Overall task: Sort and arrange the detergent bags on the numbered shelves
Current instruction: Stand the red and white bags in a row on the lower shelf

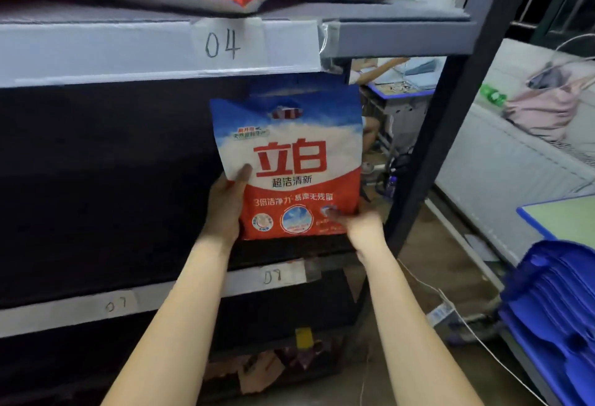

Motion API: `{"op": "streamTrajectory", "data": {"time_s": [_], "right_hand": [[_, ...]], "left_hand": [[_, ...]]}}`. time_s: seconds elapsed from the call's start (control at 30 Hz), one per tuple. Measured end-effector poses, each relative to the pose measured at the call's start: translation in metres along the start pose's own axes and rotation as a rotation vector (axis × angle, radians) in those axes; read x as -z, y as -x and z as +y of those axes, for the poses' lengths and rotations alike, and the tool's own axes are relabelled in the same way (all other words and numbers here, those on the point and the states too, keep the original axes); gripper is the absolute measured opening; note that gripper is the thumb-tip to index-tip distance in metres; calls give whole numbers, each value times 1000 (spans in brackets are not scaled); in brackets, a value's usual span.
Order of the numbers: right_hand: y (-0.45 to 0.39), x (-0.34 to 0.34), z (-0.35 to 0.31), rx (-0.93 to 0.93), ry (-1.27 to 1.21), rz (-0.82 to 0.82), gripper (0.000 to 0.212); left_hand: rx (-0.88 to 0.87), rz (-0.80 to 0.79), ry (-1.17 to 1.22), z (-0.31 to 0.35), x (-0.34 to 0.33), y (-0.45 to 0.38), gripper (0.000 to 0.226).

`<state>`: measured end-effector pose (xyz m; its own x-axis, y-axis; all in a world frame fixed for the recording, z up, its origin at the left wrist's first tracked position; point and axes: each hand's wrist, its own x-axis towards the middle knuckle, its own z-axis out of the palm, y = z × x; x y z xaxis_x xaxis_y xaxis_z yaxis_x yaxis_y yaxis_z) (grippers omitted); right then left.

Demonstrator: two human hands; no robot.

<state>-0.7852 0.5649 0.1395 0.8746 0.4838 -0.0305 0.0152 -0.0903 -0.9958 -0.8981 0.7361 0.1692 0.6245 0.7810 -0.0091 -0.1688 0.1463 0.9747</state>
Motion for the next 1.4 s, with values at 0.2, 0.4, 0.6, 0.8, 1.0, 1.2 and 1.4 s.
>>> {"op": "streamTrajectory", "data": {"time_s": [0.2, 0.4, 0.6, 0.8, 1.0, 1.2, 1.4], "right_hand": [[-96, -13, 4, 29, 156, 60, 22], [-141, -29, 13, -71, 144, 114, 33], [-167, -31, 12, -110, 74, 131, 39], [-170, -28, 16, -97, 161, 98, 45], [-158, -22, 22, -29, 328, 127, 41], [-94, -14, 31, 90, 485, 179, 37], [0, -31, 24, 167, 832, -33, 45]], "left_hand": [[88, 126, -22, -3, -32, -75, 23], [94, 178, -13, -11, -50, -115, 9], [67, 94, -50, -9, -59, -142, 10], [57, 106, -87, -18, -57, -147, 19], [90, 203, -357, -30, -44, -129, 39], [-130, 134, -863, -43, -15, -74, 33], [-288, -184, -1339, -42, 21, 4, 33]]}}
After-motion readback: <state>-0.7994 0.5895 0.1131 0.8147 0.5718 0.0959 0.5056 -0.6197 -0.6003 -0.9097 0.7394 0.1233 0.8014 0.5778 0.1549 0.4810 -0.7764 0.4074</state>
